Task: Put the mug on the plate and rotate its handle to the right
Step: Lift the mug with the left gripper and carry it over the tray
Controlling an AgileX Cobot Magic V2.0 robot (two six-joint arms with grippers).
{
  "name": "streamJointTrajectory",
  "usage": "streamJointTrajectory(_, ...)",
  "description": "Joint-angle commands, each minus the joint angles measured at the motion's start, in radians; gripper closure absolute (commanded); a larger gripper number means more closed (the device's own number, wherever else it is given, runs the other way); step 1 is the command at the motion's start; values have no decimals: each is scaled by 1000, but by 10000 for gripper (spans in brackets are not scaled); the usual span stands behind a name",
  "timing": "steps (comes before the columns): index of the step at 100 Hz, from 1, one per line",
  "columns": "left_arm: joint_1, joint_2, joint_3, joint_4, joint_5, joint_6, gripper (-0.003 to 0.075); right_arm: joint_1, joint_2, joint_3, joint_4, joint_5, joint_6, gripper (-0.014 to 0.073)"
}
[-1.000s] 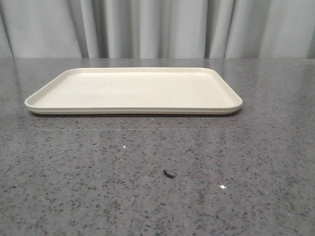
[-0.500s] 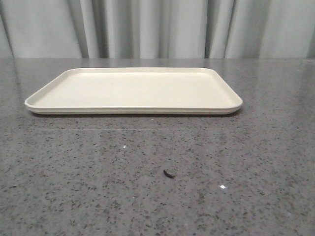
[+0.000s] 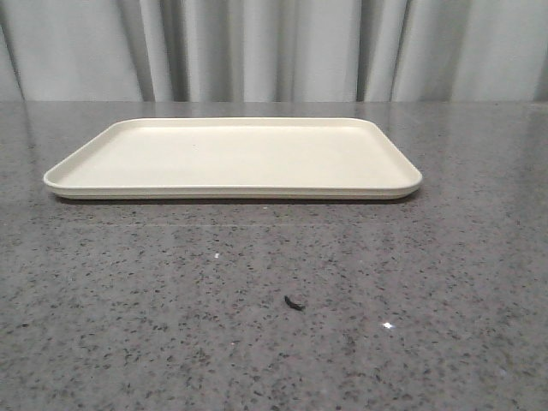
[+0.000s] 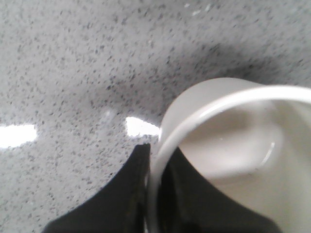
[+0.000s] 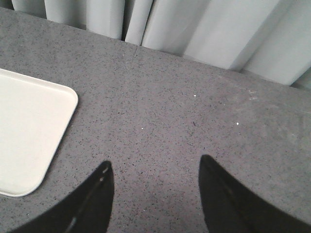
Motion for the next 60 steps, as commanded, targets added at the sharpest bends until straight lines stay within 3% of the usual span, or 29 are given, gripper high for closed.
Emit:
streamJointTrajectory(1,-1,-17,-52,-19,-41,2,738,6,-7,-29,0,-62,-10,192)
streamJointTrajectory(33,-1,-28,-262,-90,21,26,738,6,-7,-29,0,-75,-10,192)
streamJointTrajectory(60,-19,39,-533,-433,37,128,739,6,-7,-29,0,-78,-10,192)
